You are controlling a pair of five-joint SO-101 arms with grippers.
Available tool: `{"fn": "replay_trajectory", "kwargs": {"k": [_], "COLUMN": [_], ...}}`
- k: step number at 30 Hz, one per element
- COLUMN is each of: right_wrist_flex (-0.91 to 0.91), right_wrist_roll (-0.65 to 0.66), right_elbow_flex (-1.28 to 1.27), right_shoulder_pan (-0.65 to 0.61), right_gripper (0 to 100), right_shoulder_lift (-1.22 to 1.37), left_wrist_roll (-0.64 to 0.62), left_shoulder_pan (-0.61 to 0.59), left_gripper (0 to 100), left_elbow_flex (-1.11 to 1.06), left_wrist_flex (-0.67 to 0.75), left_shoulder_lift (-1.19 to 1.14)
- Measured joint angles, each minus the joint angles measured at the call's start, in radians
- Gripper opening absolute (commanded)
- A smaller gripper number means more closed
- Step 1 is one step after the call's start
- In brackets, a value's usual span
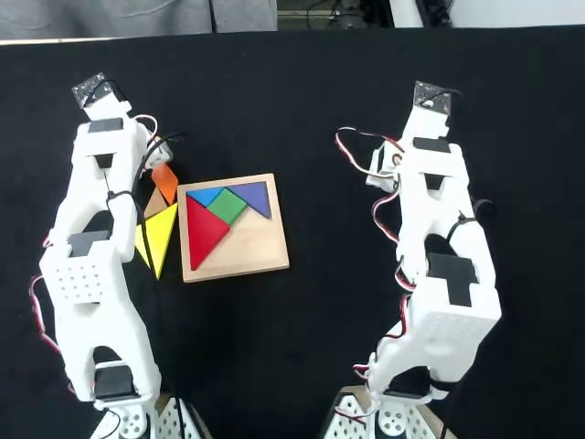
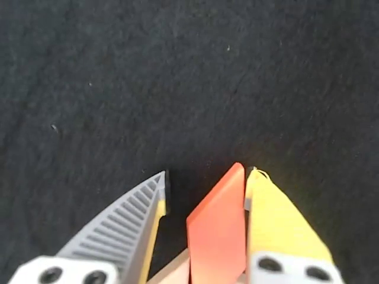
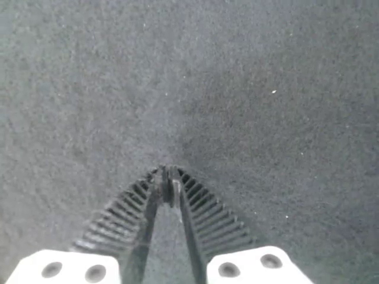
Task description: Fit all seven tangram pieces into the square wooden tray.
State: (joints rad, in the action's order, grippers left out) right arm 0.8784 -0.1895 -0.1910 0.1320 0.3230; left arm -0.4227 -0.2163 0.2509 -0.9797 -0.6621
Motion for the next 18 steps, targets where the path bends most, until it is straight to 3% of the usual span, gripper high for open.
{"fn": "replay_trajectory", "kwargs": {"k": [8,18], "right_wrist_flex": [0.0,0.0], "right_wrist_roll": [0.0,0.0], "right_elbow_flex": [0.0,0.0], "right_shoulder_pan": [0.0,0.0], "right_gripper": [1.1,1.1], "right_shoulder_lift": [0.0,0.0], "left_wrist_roll": [-0.002,0.0], "left_shoulder_pan": [0.049,0.064], "left_gripper": [22,22], "left_elbow_flex": [0.087,0.094], "left_wrist_flex": [-0.181,-0.164], "left_shoulder_lift": [-0.017,-0.029]}}
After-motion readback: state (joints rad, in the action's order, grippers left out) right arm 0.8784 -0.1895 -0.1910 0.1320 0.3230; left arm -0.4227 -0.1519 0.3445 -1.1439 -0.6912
